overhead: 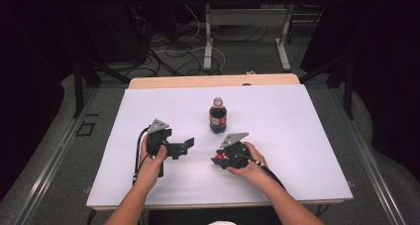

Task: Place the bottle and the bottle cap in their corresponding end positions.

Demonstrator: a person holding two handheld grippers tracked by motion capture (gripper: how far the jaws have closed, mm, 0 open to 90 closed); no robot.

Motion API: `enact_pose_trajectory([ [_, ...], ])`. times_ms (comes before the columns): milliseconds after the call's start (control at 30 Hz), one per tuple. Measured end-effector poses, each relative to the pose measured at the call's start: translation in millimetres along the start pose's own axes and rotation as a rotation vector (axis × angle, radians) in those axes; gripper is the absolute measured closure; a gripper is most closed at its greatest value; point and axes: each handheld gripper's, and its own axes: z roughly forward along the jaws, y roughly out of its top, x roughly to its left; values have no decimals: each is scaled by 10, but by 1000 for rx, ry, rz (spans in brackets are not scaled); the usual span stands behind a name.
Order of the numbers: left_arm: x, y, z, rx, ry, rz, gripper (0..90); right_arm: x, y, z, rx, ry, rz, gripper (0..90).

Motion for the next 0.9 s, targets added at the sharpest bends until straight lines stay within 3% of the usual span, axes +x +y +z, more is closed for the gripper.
enact_pose_trajectory([
  [367,36,-22,-3,-14,16,-17,5,14,-51,31,-7,-1,3,605],
  [500,43,-31,2,-10,17,-21,5,17,-41,23,-12,13,12,506],
  [567,51,-32,0,0,13,-18,5,7,-26,1,-36,14,3,449],
  [700,61,-49,17,-1,4,-18,6,-20,19,-86,-96,14,29,360],
  [767,64,-54,22,4,2,-21,7,-43,44,-155,-88,24,40,353],
  [900,86,-54,9,16,11,-16,8,-97,65,-296,-127,-4,55,344],
])
